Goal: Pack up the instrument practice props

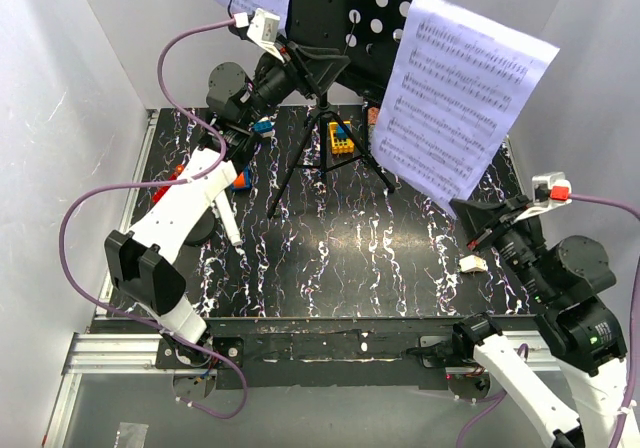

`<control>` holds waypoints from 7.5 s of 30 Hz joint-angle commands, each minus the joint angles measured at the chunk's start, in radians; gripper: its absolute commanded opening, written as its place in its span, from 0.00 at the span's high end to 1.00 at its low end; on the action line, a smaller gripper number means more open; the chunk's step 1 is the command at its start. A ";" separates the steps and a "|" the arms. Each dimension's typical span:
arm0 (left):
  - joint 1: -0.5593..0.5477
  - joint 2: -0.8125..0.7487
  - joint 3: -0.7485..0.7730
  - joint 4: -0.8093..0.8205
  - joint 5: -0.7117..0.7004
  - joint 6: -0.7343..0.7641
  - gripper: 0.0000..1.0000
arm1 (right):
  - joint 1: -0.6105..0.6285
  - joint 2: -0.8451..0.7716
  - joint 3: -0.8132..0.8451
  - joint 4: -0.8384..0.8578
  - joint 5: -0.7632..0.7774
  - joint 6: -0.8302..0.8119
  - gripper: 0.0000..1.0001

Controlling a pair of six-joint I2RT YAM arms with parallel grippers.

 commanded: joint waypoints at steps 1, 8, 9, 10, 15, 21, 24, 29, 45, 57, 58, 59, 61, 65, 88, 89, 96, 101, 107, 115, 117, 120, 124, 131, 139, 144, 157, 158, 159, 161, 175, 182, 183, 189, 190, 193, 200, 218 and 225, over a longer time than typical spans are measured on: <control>0.002 -0.089 -0.033 0.017 -0.024 0.004 0.46 | -0.002 -0.076 -0.073 -0.067 0.077 0.062 0.99; 0.002 -0.196 -0.126 0.046 -0.036 -0.007 0.20 | -0.002 -0.202 -0.233 -0.144 0.111 0.175 0.99; 0.002 -0.225 -0.169 0.049 -0.043 -0.008 0.18 | -0.002 -0.215 -0.259 -0.162 0.103 0.191 0.99; 0.002 -0.254 -0.203 0.052 -0.050 -0.007 0.17 | -0.001 -0.228 -0.286 -0.176 0.091 0.214 0.99; 0.002 -0.437 -0.409 -0.013 -0.119 -0.002 0.14 | -0.001 -0.259 -0.449 -0.188 0.010 0.332 0.99; 0.001 -0.687 -0.695 -0.064 -0.169 -0.076 0.12 | -0.002 -0.190 -0.557 -0.129 -0.080 0.407 0.99; -0.001 -0.758 -0.763 -0.155 -0.188 -0.090 0.11 | -0.002 -0.162 -0.607 -0.098 -0.099 0.433 0.99; -0.001 -0.825 -0.844 -0.212 -0.201 -0.116 0.10 | -0.001 -0.154 -0.684 -0.052 -0.130 0.507 0.99; -0.001 -0.818 -0.898 -0.241 -0.201 -0.208 0.09 | -0.002 -0.219 -0.650 -0.277 0.236 0.728 0.99; -0.001 -0.798 -0.940 -0.183 -0.186 -0.257 0.08 | -0.002 -0.403 -0.695 -0.153 0.430 0.924 0.99; -0.001 -0.792 -0.944 -0.173 -0.179 -0.265 0.07 | -0.002 -0.347 -0.701 -0.141 0.402 0.932 0.99; -0.001 -0.793 -0.947 -0.173 -0.174 -0.271 0.08 | -0.002 -0.273 -0.710 -0.120 0.357 0.933 0.99; -0.001 -0.798 -0.943 -0.196 -0.171 -0.268 0.07 | -0.004 -0.153 -0.728 -0.063 0.283 0.943 0.99; -0.001 -0.831 -0.950 -0.221 -0.177 -0.262 0.07 | -0.022 -0.038 -0.781 0.132 0.154 0.902 0.99; -0.001 -0.822 -1.001 -0.219 -0.162 -0.283 0.07 | -0.059 -0.079 -0.666 -0.151 0.155 0.765 0.41; -0.001 -0.825 -1.001 -0.225 -0.162 -0.280 0.06 | -0.059 -0.084 -0.640 -0.174 0.151 0.747 0.40; -0.001 -0.836 -1.007 -0.247 -0.172 -0.262 0.06 | -0.059 0.008 -0.547 -0.175 0.056 0.604 0.38; -0.001 -0.828 -1.021 -0.247 -0.169 -0.288 0.06 | -0.059 0.203 -0.629 0.061 0.075 0.602 0.38; -0.002 -0.860 -1.021 -0.279 -0.178 -0.275 0.06 | -0.059 0.454 -0.589 0.220 0.101 0.576 0.45; -0.001 -0.850 -1.027 -0.296 -0.188 -0.275 0.06 | -0.093 0.763 -0.511 0.237 0.151 0.536 0.51; -0.002 -0.853 -1.023 -0.305 -0.191 -0.266 0.06 | -0.126 0.803 -0.506 0.233 0.137 0.544 0.53; -0.002 -0.857 -1.016 -0.322 -0.200 -0.245 0.06 | -0.183 0.818 -0.508 0.230 0.134 0.535 0.55; -0.001 -0.857 -1.015 -0.328 -0.203 -0.234 0.06 | -0.268 0.837 -0.469 0.200 0.128 0.478 0.56; -0.001 -0.857 -1.004 -0.328 -0.201 -0.226 0.06 | -0.291 0.840 -0.340 0.120 0.051 0.392 0.55; -0.001 -0.861 -0.833 -0.377 -0.278 -0.116 0.05 | 0.011 0.421 -0.232 0.198 0.160 0.279 0.51; -0.001 -0.835 -0.667 -0.475 -0.405 0.011 0.05 | 0.266 0.353 -0.184 0.267 0.342 0.092 0.50; -0.001 -0.583 -0.712 -0.523 -0.481 0.125 0.02 | 0.301 0.657 -0.225 0.658 0.373 -0.005 0.36; -0.001 -0.559 -0.740 -0.482 -0.485 0.145 0.02 | 0.301 0.671 -0.239 0.718 0.414 -0.028 0.36; -0.001 -0.534 -0.761 -0.438 -0.487 0.169 0.02 | 0.301 0.691 -0.247 0.765 0.449 -0.065 0.36; -0.001 -0.477 -0.804 -0.318 -0.475 0.237 0.02 | 0.298 0.746 -0.254 0.888 0.497 -0.160 0.37; 0.002 -0.184 -0.834 0.002 -0.517 0.427 0.02 | 0.133 1.090 -0.029 0.832 0.453 -0.214 0.39; 0.004 -0.097 -0.774 0.075 -0.495 0.430 0.06 | 0.126 1.139 -0.004 0.879 0.387 -0.216 0.41; 0.004 -0.087 -0.768 0.080 -0.491 0.430 0.07 | 0.126 1.140 -0.007 0.896 0.384 -0.208 0.41; 0.005 -0.014 -0.717 0.074 -0.475 0.459 0.13 | 0.128 1.169 0.031 0.904 0.330 -0.206 0.41; 0.005 -0.003 -0.710 0.065 -0.473 0.464 0.15 | 0.128 1.185 0.045 0.896 0.322 -0.220 0.41; 0.005 0.021 -0.693 0.046 -0.470 0.467 0.23 | 0.128 1.217 0.078 0.884 0.301 -0.226 0.41; 0.005 0.046 -0.691 0.020 -0.484 0.478 0.41 | 0.128 1.289 0.135 0.872 0.292 -0.231 0.42; 0.005 0.048 -0.683 -0.021 -0.398 0.436 0.92 | 0.131 1.266 0.094 0.862 0.276 -0.234 0.90; 0.001 0.025 -0.702 -0.023 -0.358 0.413 1.00 | 0.131 1.220 0.063 0.867 0.275 -0.252 0.99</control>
